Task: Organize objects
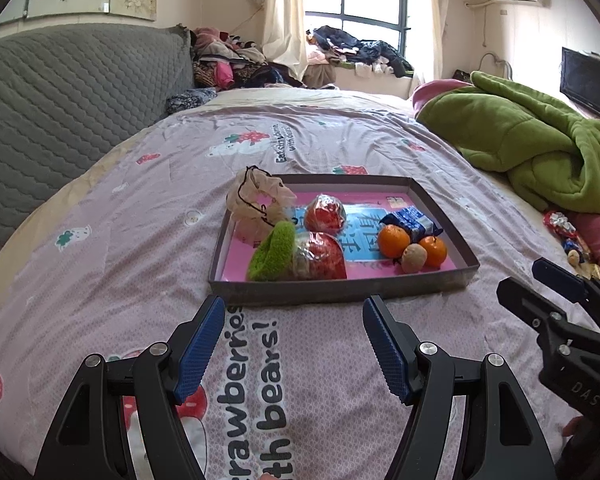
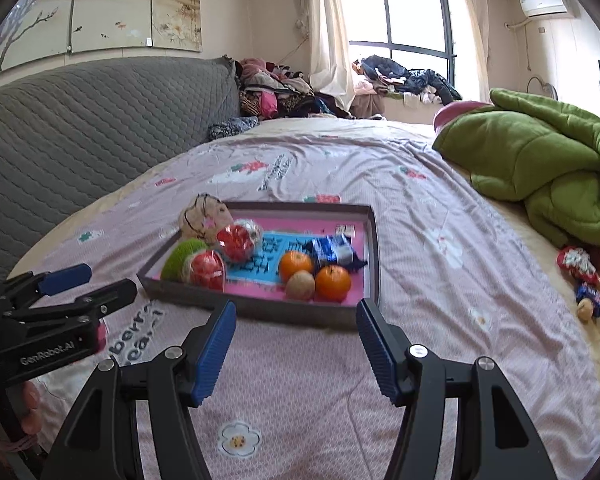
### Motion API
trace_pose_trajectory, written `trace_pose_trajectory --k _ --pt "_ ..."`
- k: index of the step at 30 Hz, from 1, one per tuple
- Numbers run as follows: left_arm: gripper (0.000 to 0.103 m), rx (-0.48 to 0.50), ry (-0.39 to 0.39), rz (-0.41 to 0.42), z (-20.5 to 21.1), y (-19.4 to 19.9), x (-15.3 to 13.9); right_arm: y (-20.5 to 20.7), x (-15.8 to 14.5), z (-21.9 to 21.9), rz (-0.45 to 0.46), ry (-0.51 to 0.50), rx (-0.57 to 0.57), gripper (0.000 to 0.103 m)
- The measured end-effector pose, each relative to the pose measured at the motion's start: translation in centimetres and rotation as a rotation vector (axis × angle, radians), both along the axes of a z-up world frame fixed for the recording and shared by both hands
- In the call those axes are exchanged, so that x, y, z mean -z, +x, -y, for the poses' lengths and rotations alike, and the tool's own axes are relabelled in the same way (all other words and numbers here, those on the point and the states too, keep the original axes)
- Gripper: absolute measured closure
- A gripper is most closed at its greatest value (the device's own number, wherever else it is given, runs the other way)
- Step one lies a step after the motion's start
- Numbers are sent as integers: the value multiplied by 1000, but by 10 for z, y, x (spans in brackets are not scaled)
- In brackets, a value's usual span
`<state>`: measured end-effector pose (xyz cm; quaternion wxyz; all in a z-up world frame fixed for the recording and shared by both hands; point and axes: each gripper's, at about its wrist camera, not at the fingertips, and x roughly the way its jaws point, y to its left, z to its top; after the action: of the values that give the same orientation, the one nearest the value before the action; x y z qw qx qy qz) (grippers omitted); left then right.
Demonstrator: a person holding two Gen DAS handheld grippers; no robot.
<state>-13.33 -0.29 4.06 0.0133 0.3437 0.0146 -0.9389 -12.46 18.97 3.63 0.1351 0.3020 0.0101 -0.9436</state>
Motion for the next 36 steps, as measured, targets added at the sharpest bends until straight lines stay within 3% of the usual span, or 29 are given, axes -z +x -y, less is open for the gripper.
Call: trace_pose_trajectory --k 16,36 --pt "30 -13 -1 21 4 7 30 3 40 -4 46 -5 26 41" --pt "30 -24 -3 41 7 5 39 2 49 -3 74 -6 23 41"
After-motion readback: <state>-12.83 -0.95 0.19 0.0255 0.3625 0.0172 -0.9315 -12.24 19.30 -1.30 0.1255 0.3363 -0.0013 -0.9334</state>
